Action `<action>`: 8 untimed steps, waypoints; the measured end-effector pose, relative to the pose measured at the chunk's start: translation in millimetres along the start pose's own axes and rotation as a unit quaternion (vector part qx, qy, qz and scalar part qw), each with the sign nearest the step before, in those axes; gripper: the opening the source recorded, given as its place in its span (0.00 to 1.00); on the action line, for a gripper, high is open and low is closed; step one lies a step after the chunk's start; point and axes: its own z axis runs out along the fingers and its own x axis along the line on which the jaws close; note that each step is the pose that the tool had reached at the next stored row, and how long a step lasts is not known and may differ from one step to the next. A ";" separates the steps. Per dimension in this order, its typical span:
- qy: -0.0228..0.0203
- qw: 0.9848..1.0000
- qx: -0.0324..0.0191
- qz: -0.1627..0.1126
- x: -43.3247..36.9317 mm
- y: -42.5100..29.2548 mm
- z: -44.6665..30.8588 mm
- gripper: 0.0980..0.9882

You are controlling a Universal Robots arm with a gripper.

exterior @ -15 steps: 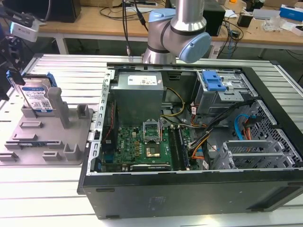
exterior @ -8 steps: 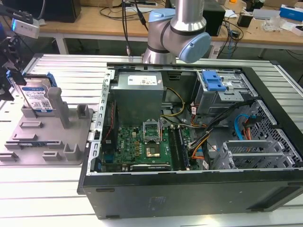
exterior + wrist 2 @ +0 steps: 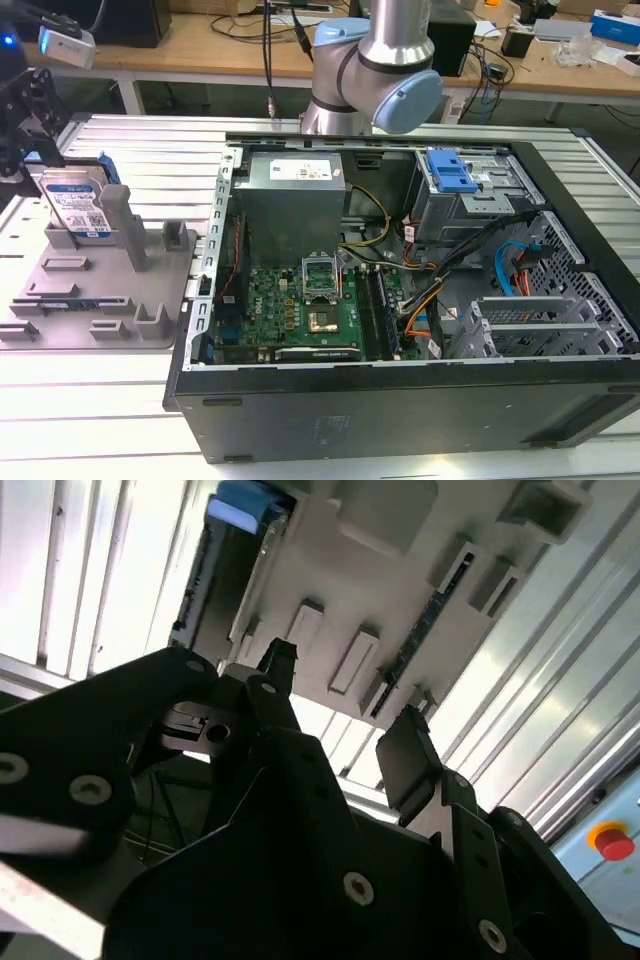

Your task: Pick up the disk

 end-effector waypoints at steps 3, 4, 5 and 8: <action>0.000 1.000 0.000 -0.005 -11.0 1.0 -0.1 0.57; 0.001 1.000 0.000 -0.009 -17.0 1.4 -0.3 0.57; 0.002 1.000 0.000 -0.010 -23.6 2.1 -0.3 0.57; 0.003 1.000 0.001 -0.011 -37.9 4.7 -0.6 0.57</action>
